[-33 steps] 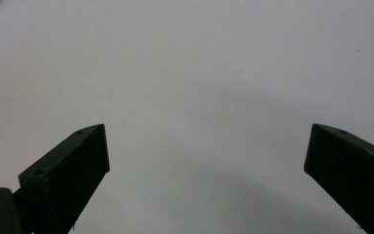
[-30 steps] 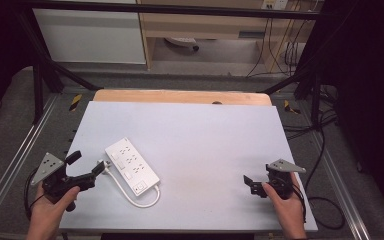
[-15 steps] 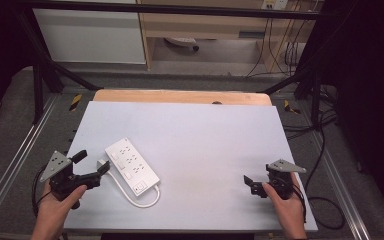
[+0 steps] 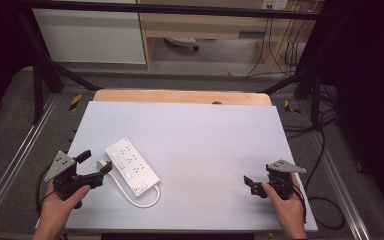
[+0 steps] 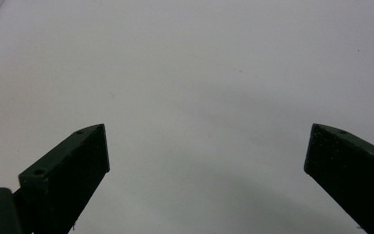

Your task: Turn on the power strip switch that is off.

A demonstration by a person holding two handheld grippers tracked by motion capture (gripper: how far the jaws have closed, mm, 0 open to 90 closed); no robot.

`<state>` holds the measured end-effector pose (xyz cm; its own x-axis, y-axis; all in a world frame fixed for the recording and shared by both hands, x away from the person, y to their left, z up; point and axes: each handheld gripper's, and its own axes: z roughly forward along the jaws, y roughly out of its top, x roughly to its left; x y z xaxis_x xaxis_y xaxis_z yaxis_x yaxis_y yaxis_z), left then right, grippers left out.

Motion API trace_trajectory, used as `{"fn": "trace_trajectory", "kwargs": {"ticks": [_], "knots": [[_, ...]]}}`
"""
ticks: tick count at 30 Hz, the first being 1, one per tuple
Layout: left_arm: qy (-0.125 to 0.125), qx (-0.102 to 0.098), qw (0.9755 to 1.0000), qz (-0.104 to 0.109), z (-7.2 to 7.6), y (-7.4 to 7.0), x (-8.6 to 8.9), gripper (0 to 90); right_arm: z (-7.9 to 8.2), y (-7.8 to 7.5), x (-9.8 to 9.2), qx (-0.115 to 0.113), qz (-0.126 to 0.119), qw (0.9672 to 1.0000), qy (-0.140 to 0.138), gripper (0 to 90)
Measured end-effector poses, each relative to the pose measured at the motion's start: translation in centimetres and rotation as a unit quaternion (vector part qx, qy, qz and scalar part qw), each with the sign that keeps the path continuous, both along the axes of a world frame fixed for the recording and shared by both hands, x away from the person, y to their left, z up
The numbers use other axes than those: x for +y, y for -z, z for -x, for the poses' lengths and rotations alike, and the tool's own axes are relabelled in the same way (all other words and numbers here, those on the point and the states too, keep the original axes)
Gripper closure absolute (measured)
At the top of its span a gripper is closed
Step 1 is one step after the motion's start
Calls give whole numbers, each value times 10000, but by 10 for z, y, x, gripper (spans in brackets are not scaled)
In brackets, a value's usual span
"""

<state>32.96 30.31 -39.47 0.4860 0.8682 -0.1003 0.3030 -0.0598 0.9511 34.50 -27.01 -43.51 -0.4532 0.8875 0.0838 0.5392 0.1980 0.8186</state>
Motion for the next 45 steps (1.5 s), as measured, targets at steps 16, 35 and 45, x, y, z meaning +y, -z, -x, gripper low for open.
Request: {"fn": "trace_trajectory", "kwargs": {"ticks": [16,35,45], "knots": [[382,221,9990,40,-7,4,-7,343,0,1,0,42,-7,10000,-22,31],[537,432,9974,-202,-12,4,-15,658,0,1,-1,47,-52,10000,11,31],[588,556,9963,-297,-15,12,-15,877,0,1,-1,29,-40,10000,17,31]]}}
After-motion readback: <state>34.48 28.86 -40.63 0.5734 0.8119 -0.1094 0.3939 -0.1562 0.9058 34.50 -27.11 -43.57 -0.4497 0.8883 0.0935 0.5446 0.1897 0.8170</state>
